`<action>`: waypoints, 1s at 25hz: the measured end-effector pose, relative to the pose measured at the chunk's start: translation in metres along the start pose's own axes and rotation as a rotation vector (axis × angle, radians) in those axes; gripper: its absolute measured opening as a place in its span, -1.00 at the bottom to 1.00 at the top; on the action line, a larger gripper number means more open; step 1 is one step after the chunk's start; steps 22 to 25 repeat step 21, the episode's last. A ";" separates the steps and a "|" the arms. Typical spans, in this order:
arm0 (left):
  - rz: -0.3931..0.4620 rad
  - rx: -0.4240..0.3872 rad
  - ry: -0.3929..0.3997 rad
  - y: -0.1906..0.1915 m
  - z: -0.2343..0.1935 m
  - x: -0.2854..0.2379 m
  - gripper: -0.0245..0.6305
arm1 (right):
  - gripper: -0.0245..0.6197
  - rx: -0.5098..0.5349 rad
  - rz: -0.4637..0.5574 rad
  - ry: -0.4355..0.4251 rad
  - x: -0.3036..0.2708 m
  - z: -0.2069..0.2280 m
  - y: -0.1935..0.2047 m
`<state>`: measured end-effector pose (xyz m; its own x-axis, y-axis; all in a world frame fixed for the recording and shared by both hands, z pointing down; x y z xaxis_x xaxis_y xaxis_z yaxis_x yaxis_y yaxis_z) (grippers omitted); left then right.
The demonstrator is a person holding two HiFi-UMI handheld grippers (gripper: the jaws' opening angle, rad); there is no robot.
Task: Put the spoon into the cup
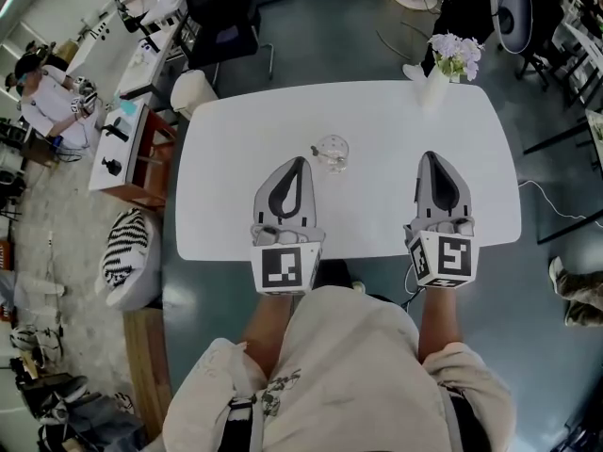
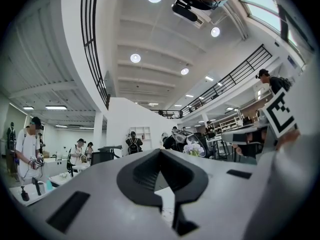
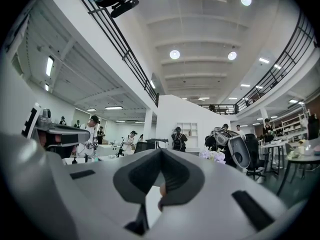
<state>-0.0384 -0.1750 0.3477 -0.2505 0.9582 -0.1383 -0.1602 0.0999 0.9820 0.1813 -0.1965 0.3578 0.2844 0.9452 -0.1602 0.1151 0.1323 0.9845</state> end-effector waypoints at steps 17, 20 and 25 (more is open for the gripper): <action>-0.015 0.014 0.014 0.004 -0.004 -0.004 -0.91 | -0.96 0.011 -0.027 0.009 -0.006 -0.003 0.005; -0.006 0.005 0.016 0.002 -0.003 -0.006 -0.91 | -0.96 0.010 -0.030 0.013 -0.006 -0.001 0.005; -0.002 0.004 0.017 0.001 -0.003 -0.007 -0.91 | -0.96 0.010 -0.030 0.014 -0.007 0.000 0.005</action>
Point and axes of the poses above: the fingertips, and each gripper's own axes: x backward along the fingers, z to its right, y out of its underside, the point moved 4 cm from there along x, backward along the fingers, and after that the axes turned 13 degrees about -z, right-handed, at the moved point
